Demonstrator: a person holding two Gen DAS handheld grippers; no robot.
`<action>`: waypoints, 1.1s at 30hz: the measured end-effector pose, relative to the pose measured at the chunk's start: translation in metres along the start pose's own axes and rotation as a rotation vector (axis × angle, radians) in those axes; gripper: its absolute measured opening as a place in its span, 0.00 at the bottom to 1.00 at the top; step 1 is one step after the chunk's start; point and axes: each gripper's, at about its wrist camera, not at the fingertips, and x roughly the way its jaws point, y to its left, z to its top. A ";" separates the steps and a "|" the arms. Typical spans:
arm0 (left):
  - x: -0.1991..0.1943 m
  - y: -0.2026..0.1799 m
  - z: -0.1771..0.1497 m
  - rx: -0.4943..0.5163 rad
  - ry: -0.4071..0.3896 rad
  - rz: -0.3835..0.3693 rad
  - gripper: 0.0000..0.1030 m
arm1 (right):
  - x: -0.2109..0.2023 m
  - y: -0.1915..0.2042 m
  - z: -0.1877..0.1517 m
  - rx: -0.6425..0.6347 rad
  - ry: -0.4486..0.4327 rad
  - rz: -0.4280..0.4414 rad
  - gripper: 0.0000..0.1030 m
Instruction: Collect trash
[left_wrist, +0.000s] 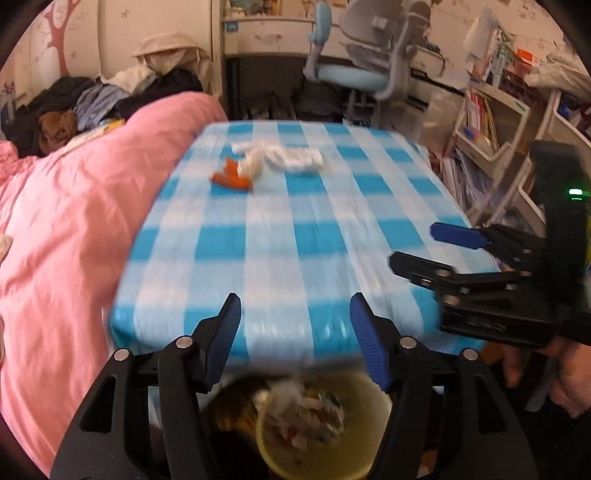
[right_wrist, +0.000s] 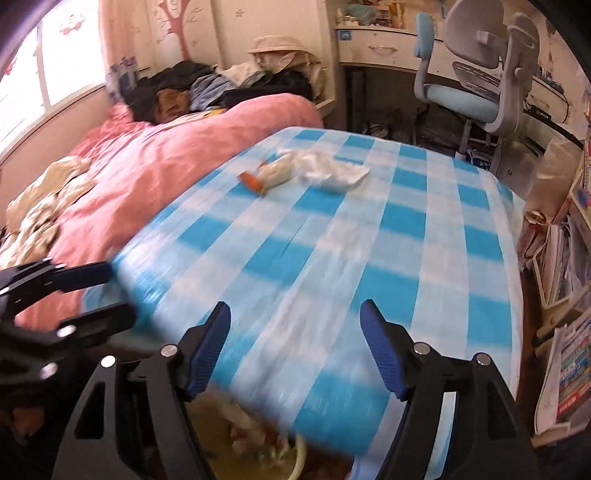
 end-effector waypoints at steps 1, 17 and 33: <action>0.003 0.002 0.008 -0.007 -0.012 0.004 0.59 | 0.015 -0.007 0.011 0.006 0.004 -0.020 0.70; 0.093 0.037 0.108 -0.072 0.017 0.052 0.74 | 0.113 -0.055 0.057 0.032 0.154 -0.108 0.94; 0.080 0.040 0.108 -0.092 0.016 0.134 0.89 | 0.111 -0.055 0.054 0.012 0.162 -0.115 0.94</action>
